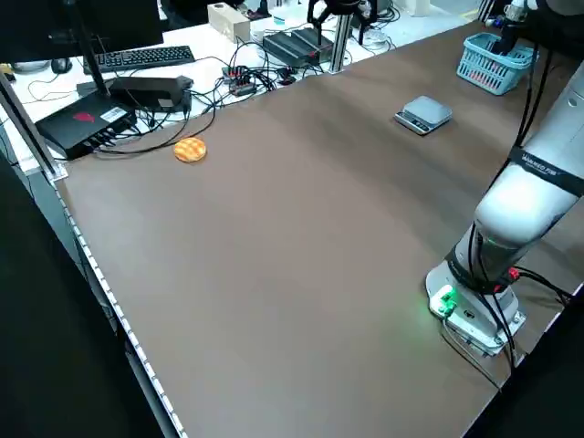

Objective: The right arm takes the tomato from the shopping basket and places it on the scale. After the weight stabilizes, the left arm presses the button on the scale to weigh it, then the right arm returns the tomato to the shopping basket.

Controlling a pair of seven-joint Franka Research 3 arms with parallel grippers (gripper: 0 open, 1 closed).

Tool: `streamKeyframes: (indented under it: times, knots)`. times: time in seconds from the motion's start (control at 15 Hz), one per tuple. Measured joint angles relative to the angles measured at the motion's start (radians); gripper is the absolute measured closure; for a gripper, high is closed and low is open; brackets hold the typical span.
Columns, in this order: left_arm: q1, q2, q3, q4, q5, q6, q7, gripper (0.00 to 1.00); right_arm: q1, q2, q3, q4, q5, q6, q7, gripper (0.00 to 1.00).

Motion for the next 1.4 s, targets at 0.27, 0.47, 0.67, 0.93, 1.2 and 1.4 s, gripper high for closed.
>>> streamKeyframes:
  times: [0.27,0.47,0.67,0.93,1.2,1.4]
  knots:
    - [0.004,0.0,0.0,0.0,0.0,0.015,0.156,0.0,-0.002,0.038,-0.002,0.0,0.01,0.047,0.002,0.05]
    - [0.007,0.0,0.0,0.0,0.0,0.02,0.266,0.0,-0.011,0.057,-0.002,0.001,0.013,0.059,0.003,0.06]
    - [0.004,0.0,-0.002,0.0,0.0,0.031,0.348,0.0,-0.011,0.067,-0.002,0.001,0.029,0.061,0.008,0.08]
    - [0.005,0.001,-0.004,0.0,0.0,0.033,0.497,0.0,-0.011,0.072,0.0,0.001,0.031,0.061,0.038,0.15]
    - [0.006,0.017,-0.003,-0.001,0.0,0.038,0.668,0.0,-0.01,0.072,0.001,0.001,0.032,0.057,0.042,0.26]
    - [0.007,0.023,-0.002,-0.001,-0.005,0.039,0.745,0.0,-0.01,0.072,0.001,0.002,0.032,0.056,0.042,0.26]
